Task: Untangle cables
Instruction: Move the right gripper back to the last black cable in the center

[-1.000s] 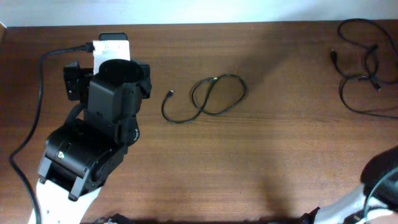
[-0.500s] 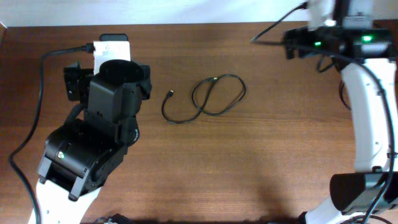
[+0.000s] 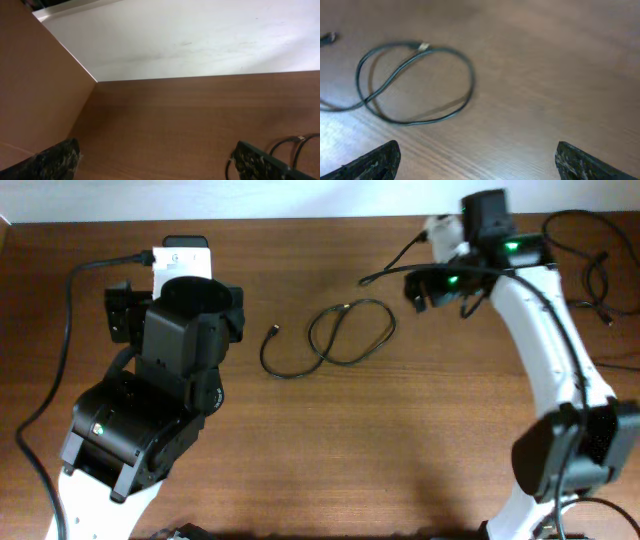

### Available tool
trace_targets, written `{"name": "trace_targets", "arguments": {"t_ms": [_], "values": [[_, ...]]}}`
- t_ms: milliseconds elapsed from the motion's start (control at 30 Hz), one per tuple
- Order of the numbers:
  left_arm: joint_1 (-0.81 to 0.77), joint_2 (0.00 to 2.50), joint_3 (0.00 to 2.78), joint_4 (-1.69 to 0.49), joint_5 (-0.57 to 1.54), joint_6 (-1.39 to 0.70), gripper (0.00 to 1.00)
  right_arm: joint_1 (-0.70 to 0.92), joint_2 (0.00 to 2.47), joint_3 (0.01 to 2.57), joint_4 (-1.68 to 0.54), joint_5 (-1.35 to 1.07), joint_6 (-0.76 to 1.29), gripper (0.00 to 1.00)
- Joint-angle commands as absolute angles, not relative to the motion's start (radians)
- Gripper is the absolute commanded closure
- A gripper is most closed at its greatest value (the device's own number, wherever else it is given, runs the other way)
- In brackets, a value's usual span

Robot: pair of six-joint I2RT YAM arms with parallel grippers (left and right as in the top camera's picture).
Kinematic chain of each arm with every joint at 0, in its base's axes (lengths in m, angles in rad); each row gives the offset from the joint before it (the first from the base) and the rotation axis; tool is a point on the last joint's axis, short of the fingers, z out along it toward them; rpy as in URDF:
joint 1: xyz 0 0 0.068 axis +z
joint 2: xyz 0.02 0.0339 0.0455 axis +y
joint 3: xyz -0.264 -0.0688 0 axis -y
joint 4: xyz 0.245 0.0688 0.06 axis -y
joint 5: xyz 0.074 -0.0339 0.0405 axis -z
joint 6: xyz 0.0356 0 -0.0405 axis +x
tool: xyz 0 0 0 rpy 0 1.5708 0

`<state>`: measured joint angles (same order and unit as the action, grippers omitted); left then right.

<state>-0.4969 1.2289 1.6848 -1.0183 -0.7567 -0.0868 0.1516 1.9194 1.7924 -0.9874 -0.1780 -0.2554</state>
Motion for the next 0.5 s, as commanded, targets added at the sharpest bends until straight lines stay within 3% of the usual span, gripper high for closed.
{"name": "trace_targets", "arguments": {"t_ms": [0, 233, 367, 400, 433, 467], "values": [[-0.492, 1.231, 1.692, -1.02, -0.744, -0.075, 0.01, 0.237, 1.944, 1.77, -0.973, -0.233, -0.166, 0.04], [-0.492, 1.232, 1.692, -1.019, -0.716, -0.075, 0.01, 0.387, 1.953, 1.77, -0.915, -0.202, 0.059, 0.07], [-0.492, 1.232, 1.692, -1.02, -0.717, -0.075, 0.01, 0.483, 1.962, 1.768, -0.942, -0.202, -0.237, 0.04], [-0.492, 1.232, 1.692, -1.019, -0.718, -0.075, 0.01, 0.504, 1.971, 1.767, -0.982, -0.201, -0.399, 0.04], [-0.492, 1.232, 1.692, -1.019, -0.718, -0.075, 0.01, 0.516, 1.98, 1.767, -1.024, -0.201, -0.541, 0.05], [-0.492, 1.231, 1.692, -1.02, -0.717, -0.075, 0.01, 0.522, 1.988, 1.767, -1.06, -0.202, -0.653, 0.14]]}}
